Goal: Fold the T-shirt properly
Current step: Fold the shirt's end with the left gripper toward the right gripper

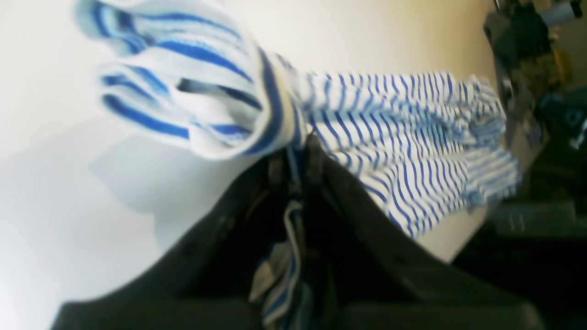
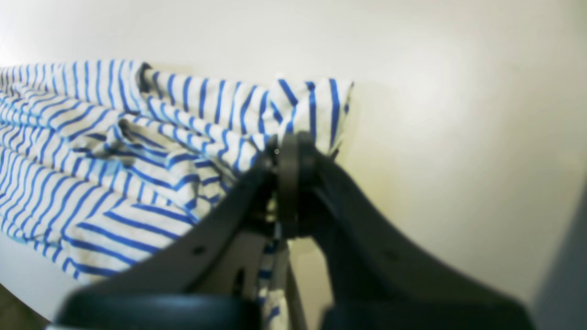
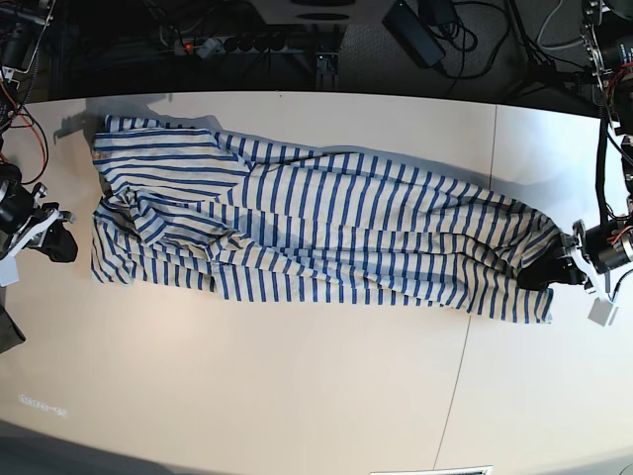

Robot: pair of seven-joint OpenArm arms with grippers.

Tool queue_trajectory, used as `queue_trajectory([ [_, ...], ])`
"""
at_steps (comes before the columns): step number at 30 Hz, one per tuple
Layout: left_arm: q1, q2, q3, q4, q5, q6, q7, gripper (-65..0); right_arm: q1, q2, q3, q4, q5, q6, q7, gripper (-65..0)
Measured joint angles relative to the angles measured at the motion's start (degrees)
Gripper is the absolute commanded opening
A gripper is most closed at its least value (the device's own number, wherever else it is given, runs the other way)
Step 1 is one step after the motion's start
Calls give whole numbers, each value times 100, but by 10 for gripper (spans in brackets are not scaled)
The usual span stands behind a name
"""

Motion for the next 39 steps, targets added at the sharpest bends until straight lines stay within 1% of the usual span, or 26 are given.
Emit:
queue_trajectory([
  [3,7,293,55,459,0,0,11,-650,0,0,0,0,-7,0,2,-650],
  [6,9,671,308,1088,83,0,2,-650,0,0,0,2,-17,0,2,-650],
  [8,9,942,671,1510,299,2,-13,-650,-2,0,0,0,-22,0,2,-650],
  [11,-2,1344,1401,1958,531,4,-31,-650,0,2,0,0,-15,0,2,-650],
  [13,-11,1670,1864,2079,881,4,-103,-650,0,2,0,0,-15,0,2,-650],
  [15,-2,1998,2260,2085,1355,0,-195,-650,0,2,0,0,-20,0,2,-650],
  [17,28,2260,2608,2085,1751,2,-280,-650,0,2,0,0,-9,0,2,-650],
  [19,61,2514,2874,2083,2162,2,-529,-650,0,2,0,0,-4,0,2,-650],
  [21,72,2756,3056,2065,2638,2,-726,-650,0,2,0,0,-7,0,2,-650],
  [24,83,3119,3150,1954,3287,0,-953,-650,0,2,0,0,-4,0,0,-650],
  [27,87,3368,3150,1764,3436,0,-1043,-650,0,2,0,0,4,0,2,-650],
  [30,90,3445,3152,1696,3442,0,-1043,-650,0,2,0,0,11,0,2,-650],
  [31,90,3445,3156,1696,3440,0,-1043,-598,0,2,0,0,11,0,2,-650],
  [34,101,3445,3156,1694,3528,2,-1043,-399,0,2,0,0,9,0,2,-650],
  [35,105,3445,3156,1694,3574,0,-1080,-347,0,2,0,0,9,0,2,-650],
  [36,105,3442,3156,1694,3589,0,-1082,-318,0,2,0,0,9,0,2,-650],
  [39,109,3460,3154,1694,3565,2,-1093,-315,0,2,0,0,9,0,0,-650],
])
